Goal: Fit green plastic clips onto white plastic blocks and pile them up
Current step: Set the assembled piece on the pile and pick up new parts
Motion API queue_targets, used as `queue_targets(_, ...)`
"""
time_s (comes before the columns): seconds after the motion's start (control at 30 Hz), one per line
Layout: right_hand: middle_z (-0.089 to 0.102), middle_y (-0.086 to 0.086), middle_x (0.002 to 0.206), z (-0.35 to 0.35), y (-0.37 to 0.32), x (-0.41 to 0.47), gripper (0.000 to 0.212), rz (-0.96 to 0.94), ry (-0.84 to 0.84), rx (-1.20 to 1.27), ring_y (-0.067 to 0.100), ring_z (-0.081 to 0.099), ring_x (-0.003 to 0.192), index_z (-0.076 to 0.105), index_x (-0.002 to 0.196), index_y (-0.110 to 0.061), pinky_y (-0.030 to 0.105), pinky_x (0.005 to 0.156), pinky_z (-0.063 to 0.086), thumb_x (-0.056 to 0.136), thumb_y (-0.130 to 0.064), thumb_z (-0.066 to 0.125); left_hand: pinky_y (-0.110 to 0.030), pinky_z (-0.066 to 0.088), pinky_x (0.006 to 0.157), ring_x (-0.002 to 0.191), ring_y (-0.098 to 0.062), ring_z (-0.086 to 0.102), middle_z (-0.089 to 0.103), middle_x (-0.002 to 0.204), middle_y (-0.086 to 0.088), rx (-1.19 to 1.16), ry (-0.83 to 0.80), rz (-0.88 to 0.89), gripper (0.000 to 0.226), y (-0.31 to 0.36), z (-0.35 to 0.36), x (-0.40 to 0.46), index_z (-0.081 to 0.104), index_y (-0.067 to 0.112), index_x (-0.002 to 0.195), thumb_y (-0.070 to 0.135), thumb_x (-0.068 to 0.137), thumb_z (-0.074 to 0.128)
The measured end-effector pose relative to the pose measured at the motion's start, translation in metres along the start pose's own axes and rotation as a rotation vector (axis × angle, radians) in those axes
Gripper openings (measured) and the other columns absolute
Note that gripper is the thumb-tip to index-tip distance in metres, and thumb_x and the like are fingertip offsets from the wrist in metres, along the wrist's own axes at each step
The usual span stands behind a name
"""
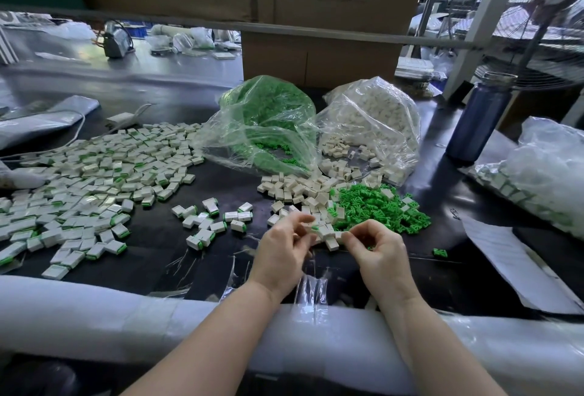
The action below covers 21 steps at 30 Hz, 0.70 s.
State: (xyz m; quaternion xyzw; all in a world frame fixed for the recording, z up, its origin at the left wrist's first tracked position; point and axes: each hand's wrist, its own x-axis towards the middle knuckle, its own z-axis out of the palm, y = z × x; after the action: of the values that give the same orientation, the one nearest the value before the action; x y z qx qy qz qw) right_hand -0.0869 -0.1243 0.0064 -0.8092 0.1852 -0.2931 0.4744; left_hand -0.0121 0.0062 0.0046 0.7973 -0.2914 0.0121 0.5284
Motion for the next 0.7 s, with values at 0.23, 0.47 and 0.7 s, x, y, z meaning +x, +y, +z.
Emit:
queue_targets(0.23, 0.062, -0.002, 0.068, -0.004, 0.01, 0.005, 0.018, 0.092, 0.176, -0.082, 0.015, 0.055, 0.069, 0.061, 0.067, -0.019, 0.022, 0.062, 0.04, 0.081, -0.013, 0.07, -0.016, 0.043, 0.084, 0.081, -0.016, 0.057, 0.048, 0.103, -0.006, 0.01, 0.405, -0.137, 0.022, -0.007, -0.011, 0.008, 0.066, 0.009, 0.106, 0.001, 0.088, 0.057)
queue_targets(0.47, 0.065, 0.01, 0.094, -0.005, 0.017, 0.008, 0.011, 0.185, 0.179, -0.183, 0.024, 0.059, 0.089, 0.067, 0.084, -0.015, 0.025, 0.078, 0.042, 0.085, -0.006, 0.061, -0.003, 0.024, 0.082, 0.103, -0.019, 0.041, 0.031, 0.127, -0.016, 0.116, 0.398, -0.294, 0.038, -0.014, -0.013, 0.01, 0.054, -0.003, 0.123, 0.003, 0.086, 0.06)
queue_targets(0.7, 0.063, 0.011, 0.105, -0.004, 0.018, 0.009, 0.015, 0.242, 0.129, -0.329, 0.025, 0.057, 0.099, 0.069, 0.098, -0.009, 0.028, 0.087, 0.043, 0.084, -0.012, 0.063, -0.02, 0.018, 0.106, 0.129, -0.027, 0.028, 0.026, 0.138, -0.015, 0.277, 0.262, -0.322, 0.046, -0.012, -0.01, 0.008, 0.047, -0.001, 0.13, 0.01, 0.087, 0.059)
